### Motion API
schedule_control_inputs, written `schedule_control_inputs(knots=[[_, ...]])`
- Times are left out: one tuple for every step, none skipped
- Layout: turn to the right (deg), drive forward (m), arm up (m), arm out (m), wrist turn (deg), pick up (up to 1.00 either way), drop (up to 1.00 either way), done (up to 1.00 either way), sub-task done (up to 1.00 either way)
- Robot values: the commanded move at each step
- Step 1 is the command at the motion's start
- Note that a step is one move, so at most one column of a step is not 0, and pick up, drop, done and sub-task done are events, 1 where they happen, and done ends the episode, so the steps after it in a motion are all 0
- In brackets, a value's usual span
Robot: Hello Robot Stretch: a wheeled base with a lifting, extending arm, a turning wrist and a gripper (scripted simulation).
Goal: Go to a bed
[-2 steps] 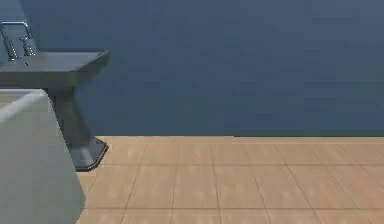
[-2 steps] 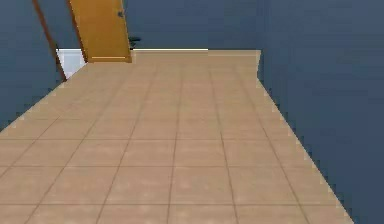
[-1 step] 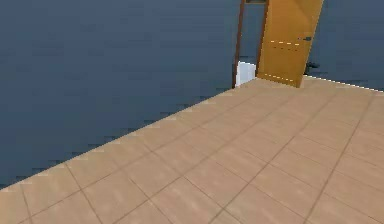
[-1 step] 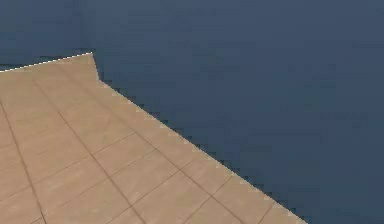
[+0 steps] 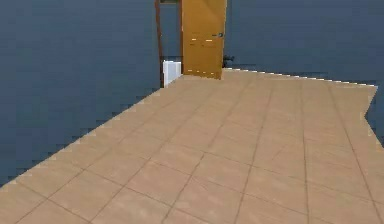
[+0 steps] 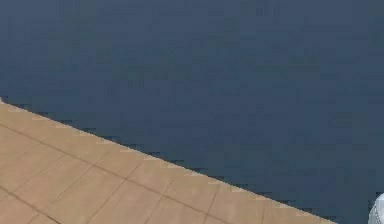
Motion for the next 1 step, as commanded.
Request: schedule_control_inputs(knots=[[0.0,1.0,0.0,0.0,0.0,0.0,0.0,0.0,0.0]])
